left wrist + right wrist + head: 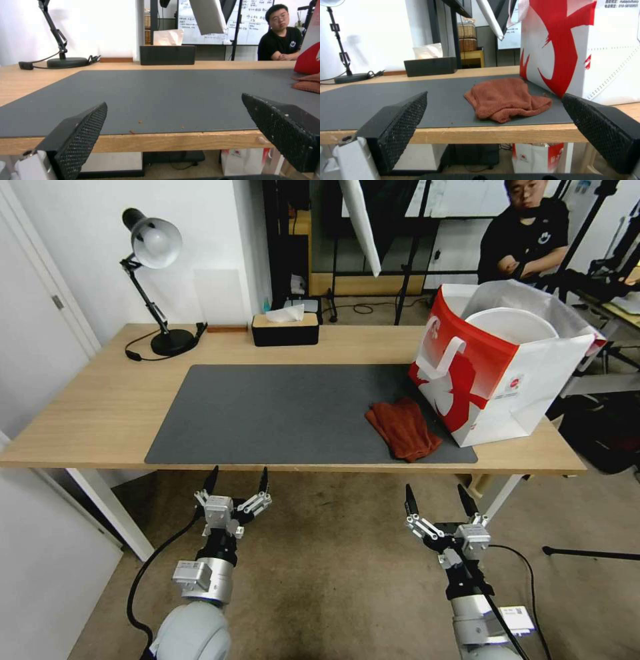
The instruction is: Sweep shrimp from table into container with towel, then put container into takeout bag.
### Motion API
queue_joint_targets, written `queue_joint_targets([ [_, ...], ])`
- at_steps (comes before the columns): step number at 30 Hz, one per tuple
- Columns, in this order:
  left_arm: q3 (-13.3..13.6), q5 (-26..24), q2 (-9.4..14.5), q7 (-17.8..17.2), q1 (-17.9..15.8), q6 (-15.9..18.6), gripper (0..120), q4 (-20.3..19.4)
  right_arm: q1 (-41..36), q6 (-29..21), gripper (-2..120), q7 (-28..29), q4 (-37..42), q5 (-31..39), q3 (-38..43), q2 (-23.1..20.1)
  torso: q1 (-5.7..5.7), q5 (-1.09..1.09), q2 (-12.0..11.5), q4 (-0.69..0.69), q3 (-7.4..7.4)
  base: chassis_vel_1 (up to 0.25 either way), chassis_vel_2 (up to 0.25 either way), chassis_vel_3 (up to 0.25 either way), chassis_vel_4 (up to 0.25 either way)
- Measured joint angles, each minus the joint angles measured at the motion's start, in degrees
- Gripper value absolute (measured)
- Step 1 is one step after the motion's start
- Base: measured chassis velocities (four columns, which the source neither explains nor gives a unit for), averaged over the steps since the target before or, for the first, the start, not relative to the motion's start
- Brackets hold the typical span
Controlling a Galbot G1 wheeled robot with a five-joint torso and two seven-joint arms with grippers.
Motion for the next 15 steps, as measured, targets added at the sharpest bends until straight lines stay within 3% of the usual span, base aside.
queue_joint_targets([
  [15, 0.16, -0.12, 0.17, -0.01, -0.27, 0.05, 100, 0.11, 0.11, 0.15, 100, -0.12, -0.14, -0.10, 0.00, -0.01, 0.00, 0.00, 0.00, 0.00, 0.00, 0.000, 0.000, 0.000, 0.000],
])
